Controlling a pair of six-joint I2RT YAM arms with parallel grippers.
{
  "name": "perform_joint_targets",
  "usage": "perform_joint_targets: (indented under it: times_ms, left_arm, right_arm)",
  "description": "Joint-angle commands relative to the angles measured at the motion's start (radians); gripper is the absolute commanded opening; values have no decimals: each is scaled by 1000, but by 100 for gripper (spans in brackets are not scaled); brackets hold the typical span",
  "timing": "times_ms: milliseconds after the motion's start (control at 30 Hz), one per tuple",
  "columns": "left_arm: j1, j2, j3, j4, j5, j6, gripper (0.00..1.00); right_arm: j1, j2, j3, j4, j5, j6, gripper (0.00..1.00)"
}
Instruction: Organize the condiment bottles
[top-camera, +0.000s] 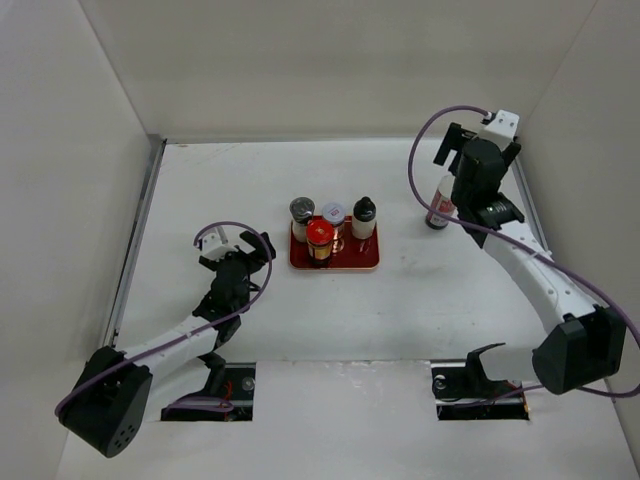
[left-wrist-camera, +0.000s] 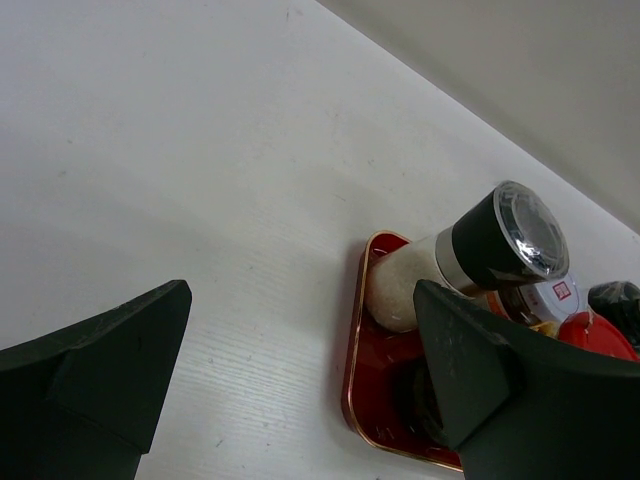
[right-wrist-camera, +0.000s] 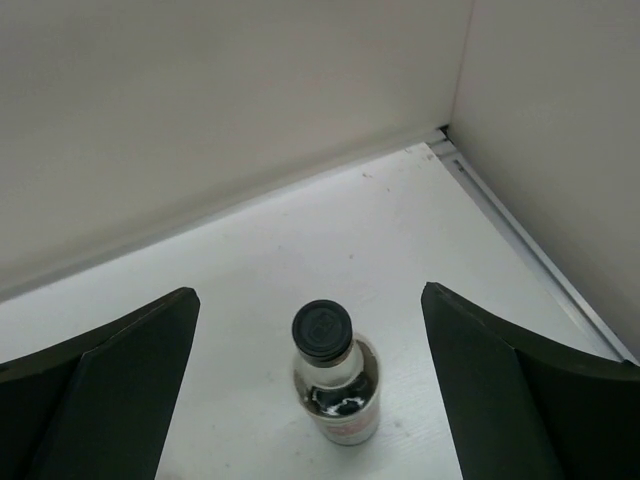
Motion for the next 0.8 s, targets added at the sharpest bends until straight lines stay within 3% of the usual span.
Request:
perform_joint_targets:
  times_ms: [0, 100, 333, 500, 600, 767]
  left_arm:
    - [-9, 0, 16, 43, 14, -13, 96]
    - [-6, 6, 16, 45, 11, -13, 96]
    - [4, 9, 18, 45, 16, -13, 96]
    - [-1, 9, 18, 45, 19, -13, 96]
    - [8, 21, 19, 45, 19, -15, 96]
    - [5, 21, 21, 45, 20, -15, 96]
  right_arm:
    - [-35, 41, 57, -85, -74, -11, 100]
    - [-62, 75, 51, -88, -124, 14, 100]
    - [-99, 138, 53, -68, -150, 49, 89]
    - [-102, 158, 48, -61, -154, 58, 62]
    - [-101, 139, 33, -30, -134, 63, 40]
    - [-52, 21, -24, 80, -36, 14, 30]
